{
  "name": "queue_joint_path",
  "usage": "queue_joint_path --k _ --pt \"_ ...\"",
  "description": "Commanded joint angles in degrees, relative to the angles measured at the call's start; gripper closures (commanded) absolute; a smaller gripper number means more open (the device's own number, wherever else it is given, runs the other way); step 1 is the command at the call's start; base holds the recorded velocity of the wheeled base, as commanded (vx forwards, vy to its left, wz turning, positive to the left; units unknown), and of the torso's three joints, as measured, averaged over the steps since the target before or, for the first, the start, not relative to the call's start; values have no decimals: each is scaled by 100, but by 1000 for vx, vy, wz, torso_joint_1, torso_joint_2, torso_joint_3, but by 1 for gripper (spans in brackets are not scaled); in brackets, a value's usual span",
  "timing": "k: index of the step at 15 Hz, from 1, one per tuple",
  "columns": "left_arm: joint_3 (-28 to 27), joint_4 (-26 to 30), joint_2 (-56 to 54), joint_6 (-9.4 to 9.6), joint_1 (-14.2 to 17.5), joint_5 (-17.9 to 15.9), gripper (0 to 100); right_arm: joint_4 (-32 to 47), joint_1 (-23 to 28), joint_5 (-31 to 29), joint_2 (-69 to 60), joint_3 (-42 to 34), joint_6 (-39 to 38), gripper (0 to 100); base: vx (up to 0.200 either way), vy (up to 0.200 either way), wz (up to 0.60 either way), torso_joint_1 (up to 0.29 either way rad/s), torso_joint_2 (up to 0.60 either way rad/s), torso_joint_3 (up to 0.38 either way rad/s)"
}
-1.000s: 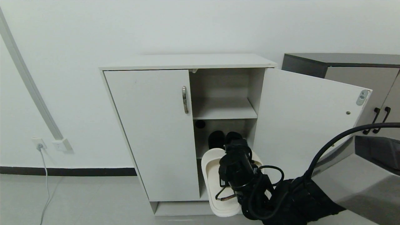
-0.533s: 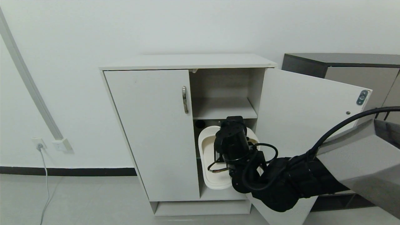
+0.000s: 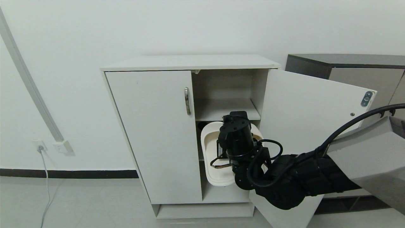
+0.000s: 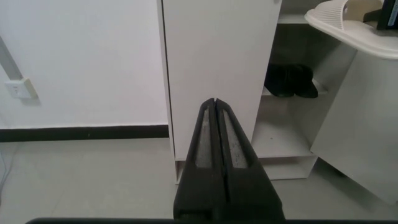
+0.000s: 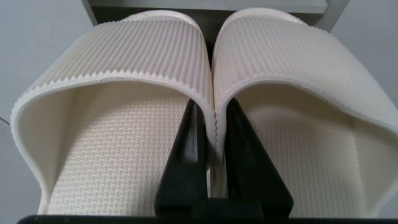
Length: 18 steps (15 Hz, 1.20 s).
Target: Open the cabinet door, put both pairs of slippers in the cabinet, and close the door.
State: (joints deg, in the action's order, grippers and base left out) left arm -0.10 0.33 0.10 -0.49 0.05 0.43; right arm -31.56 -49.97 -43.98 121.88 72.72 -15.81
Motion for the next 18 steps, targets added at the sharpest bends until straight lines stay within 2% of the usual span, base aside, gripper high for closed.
queue_joint_path --k 1,15,18 --pt "1 2 -1 -4 4 1 100 1 5 4 -50 -12 8 100 0 0 0 0 0 0" --pt "1 2 -1 -4 4 1 100 -34 -48 -102 -244 -240 201 100 200 0 0 1 2 2" --pt "1 2 -1 -13 4 10 100 -34 -101 -102 -253 -240 201 100 0 0 0 0 0 0"
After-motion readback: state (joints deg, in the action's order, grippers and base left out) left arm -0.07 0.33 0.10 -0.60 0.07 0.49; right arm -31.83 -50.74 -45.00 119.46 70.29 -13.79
